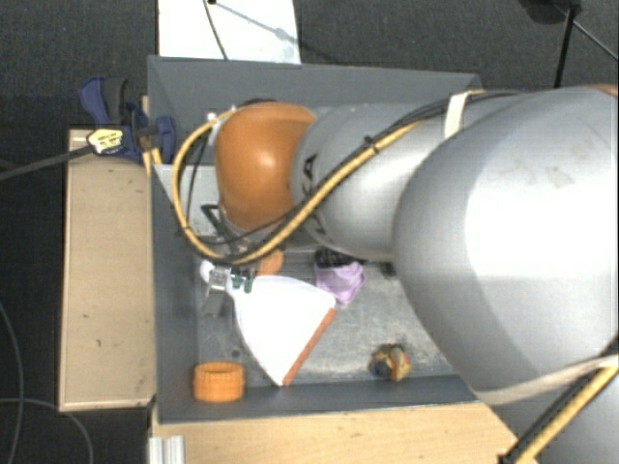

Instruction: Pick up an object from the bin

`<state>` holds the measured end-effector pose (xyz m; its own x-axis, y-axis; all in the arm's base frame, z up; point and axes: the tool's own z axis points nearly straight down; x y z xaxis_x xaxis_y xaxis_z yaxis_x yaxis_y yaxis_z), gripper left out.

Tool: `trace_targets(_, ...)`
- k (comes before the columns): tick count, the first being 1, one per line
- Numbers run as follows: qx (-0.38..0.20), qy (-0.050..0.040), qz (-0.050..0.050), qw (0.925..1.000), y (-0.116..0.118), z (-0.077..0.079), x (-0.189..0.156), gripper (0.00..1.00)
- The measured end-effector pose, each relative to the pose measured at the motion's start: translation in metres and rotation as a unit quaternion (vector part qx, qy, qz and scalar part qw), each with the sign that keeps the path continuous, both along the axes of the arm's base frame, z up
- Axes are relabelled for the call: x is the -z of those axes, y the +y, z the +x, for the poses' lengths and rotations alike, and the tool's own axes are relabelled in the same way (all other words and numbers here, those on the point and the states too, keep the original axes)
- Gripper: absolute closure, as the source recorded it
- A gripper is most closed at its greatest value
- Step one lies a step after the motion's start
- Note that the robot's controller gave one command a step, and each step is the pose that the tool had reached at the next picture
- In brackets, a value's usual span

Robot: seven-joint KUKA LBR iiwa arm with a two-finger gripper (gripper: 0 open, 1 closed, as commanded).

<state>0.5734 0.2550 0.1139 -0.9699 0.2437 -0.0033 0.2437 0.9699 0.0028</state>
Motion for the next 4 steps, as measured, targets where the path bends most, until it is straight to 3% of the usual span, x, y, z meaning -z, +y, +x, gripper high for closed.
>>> trace_targets(1,0.039,-0.0001,0.0,0.9992,-0.003,-0.009,0.04,0.0)
trace_targets(2,0.047,0.0006,0.0,0.9989,-0.002,-0.01,0.056,1.0)
trace_targets(4,0.048,0.0017,0.0,0.9988,-0.003,-0.011,0.052,1.0)
